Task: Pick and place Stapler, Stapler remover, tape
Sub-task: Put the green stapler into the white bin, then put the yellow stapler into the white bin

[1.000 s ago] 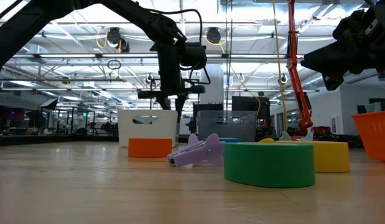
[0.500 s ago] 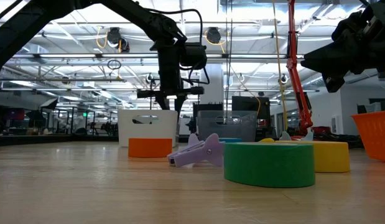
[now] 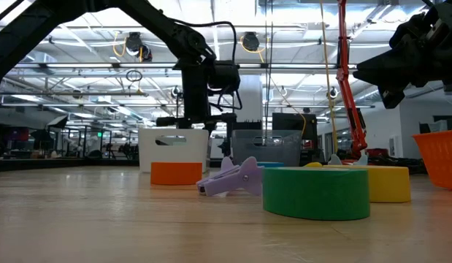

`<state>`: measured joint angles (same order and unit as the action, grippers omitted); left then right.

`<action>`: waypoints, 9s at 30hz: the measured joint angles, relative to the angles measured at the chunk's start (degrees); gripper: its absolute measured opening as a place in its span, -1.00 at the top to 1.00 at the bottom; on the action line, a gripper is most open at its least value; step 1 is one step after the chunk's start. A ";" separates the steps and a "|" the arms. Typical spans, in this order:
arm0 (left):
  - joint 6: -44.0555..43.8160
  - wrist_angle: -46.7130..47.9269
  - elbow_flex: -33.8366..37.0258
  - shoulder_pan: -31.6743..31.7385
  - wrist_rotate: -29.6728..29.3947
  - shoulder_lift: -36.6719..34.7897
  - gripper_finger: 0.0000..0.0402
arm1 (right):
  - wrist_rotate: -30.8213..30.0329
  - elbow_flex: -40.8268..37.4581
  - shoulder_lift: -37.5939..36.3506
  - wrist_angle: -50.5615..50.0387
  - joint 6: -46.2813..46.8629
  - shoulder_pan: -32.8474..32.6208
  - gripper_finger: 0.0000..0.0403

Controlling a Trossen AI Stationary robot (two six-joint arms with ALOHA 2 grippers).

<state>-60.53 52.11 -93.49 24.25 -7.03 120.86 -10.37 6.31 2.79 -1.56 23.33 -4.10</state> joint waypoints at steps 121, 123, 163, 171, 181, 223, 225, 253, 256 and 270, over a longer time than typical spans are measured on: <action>40.72 -32.92 46.70 -25.39 1.39 -69.13 0.46 | 2.71 28.63 51.35 -4.94 1.44 -0.02 0.64; 39.82 -32.83 48.88 -25.35 1.27 -71.90 0.46 | 2.59 31.49 55.34 -8.81 1.34 -0.02 0.64; 41.56 -27.85 52.89 -25.51 0.83 -77.92 0.46 | 7.92 38.53 83.32 -14.40 4.49 0.55 0.08; 41.55 -27.84 52.89 -25.51 1.03 -77.92 0.46 | 7.47 38.51 79.19 -15.52 7.71 0.22 0.08; 42.35 -27.88 52.87 -25.51 1.05 -77.92 0.46 | 2.93 38.42 81.17 -15.70 0.81 3.13 0.08; 40.23 -27.92 52.83 -25.51 1.20 -77.92 0.46 | 10.89 38.45 83.03 -13.03 -26.36 7.91 0.08; 39.82 -27.92 52.83 -25.51 1.20 -77.91 0.46 | 11.17 38.45 83.04 -12.97 -28.25 7.92 0.08; 36.20 -28.80 52.83 -25.53 1.09 -77.72 0.46 | 11.96 38.47 86.93 -9.77 -40.76 9.75 0.10; 36.20 -28.82 52.83 -25.53 1.09 -77.72 0.46 | 11.96 38.47 86.93 -9.77 -40.79 9.75 0.15; 36.41 -28.82 52.83 -25.53 1.09 -77.72 0.46 | 12.13 38.47 86.93 -9.79 -40.50 9.62 0.44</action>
<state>-24.12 23.29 -40.66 -1.28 -5.93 43.13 1.76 44.77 89.71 -11.35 -17.17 5.52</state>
